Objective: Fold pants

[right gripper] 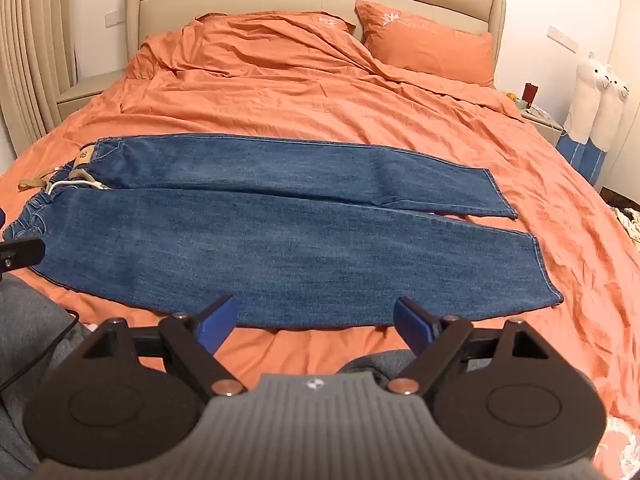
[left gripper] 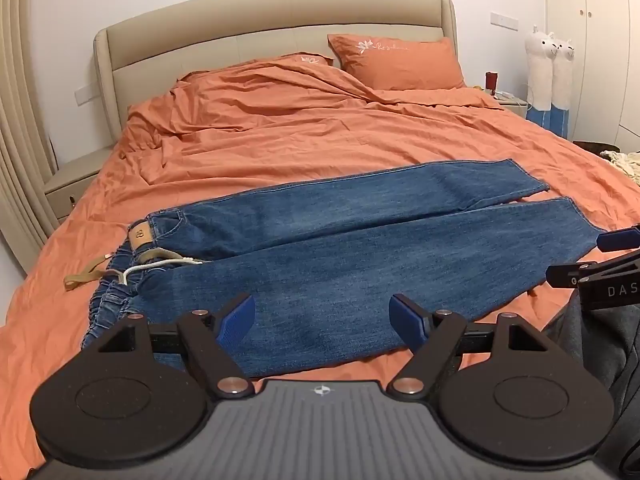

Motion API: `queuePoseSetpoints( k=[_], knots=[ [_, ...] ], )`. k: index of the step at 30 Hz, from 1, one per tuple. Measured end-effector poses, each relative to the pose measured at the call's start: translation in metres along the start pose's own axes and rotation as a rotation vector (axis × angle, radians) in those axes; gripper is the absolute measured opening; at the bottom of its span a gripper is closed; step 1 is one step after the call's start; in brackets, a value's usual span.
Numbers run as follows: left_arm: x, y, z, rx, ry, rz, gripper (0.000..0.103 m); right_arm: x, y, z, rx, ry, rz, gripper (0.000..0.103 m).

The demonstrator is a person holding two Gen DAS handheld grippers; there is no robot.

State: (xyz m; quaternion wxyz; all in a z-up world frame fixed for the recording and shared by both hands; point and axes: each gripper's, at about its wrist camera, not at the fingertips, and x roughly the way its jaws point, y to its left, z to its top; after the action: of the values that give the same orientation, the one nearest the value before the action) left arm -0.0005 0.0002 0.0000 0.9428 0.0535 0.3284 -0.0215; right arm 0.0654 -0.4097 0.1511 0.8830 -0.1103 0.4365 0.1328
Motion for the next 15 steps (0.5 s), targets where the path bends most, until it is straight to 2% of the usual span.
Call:
queuePoseSetpoints(
  k=[15],
  knots=[
    [0.0012,0.0025,-0.001,0.002,0.013,-0.005,0.09,-0.0008,0.0022,-0.0015,-0.007,-0.002,-0.001,0.082]
  ],
)
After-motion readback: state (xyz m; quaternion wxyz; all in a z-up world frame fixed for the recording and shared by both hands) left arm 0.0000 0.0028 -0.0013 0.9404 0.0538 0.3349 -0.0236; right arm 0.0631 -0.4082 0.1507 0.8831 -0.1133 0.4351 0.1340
